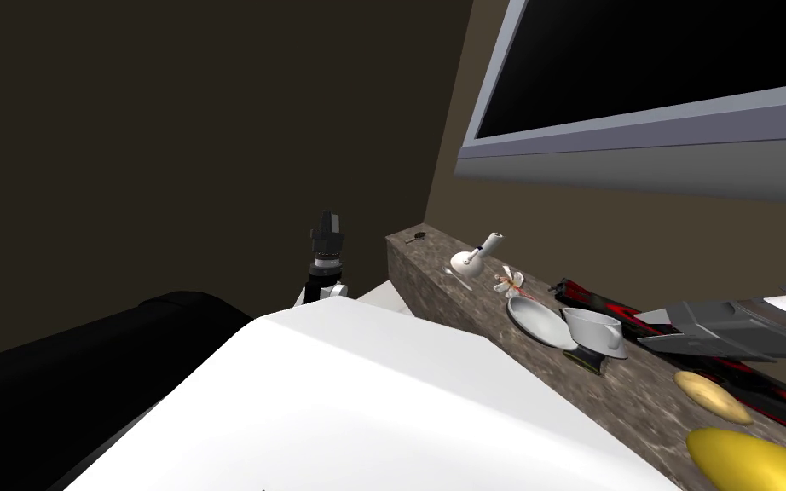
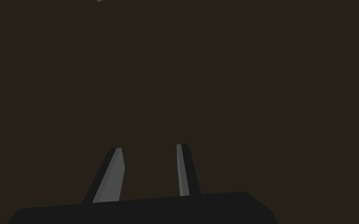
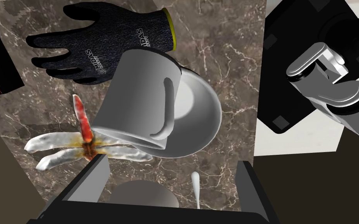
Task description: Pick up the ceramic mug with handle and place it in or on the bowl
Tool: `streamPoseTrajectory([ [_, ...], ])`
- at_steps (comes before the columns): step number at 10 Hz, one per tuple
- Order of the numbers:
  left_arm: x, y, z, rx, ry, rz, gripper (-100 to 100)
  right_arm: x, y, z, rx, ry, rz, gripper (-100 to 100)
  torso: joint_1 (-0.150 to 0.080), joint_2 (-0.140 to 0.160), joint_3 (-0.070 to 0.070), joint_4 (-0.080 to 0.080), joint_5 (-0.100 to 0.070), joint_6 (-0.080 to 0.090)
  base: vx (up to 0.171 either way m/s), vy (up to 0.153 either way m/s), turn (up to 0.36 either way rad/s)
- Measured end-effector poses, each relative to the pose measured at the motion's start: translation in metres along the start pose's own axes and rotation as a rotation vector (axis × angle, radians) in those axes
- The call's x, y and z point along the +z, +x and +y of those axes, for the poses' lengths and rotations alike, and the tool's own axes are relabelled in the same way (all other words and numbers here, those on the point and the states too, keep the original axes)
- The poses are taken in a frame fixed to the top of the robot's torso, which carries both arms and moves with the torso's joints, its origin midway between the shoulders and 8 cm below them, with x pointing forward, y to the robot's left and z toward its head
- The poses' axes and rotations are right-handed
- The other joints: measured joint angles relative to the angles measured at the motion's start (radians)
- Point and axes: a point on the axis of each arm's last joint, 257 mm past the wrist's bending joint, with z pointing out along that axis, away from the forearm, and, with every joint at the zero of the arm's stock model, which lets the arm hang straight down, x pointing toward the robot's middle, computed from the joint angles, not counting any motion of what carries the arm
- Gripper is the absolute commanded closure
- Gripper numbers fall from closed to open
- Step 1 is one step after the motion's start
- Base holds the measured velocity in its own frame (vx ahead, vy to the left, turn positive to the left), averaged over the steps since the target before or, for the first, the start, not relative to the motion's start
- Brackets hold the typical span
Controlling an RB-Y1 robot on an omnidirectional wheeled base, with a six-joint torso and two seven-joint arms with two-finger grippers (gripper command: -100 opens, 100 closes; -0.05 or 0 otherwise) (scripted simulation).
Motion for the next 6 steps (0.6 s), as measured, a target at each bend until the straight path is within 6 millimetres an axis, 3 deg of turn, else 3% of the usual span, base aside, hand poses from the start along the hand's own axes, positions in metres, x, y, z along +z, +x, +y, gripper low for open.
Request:
streamPoseTrajectory([
  [3,0.000,0.000,0.000,0.000,0.000,0.000,0,-0.023,-0.024,-0.002,-0.003,0.009,-0.023,-100,0.002,-0.003,-0.001,-0.001,0.001,0.000,-0.093,-0.037,-0.028],
  [4,0.000,0.000,0.000,0.000,0.000,0.000,0,-0.025,-0.024,-0.002,-0.003,0.008,-0.024,0,0.003,-0.006,-0.003,-0.001,0.000,0.000,-0.010,-0.003,0.000],
  [6,0.000,0.000,0.000,0.000,0.000,0.000,0,-0.024,-0.024,-0.002,-0.003,0.008,-0.024,0,0.005,-0.010,-0.006,-0.002,0.001,0.000,-0.003,-0.001,-0.001],
])
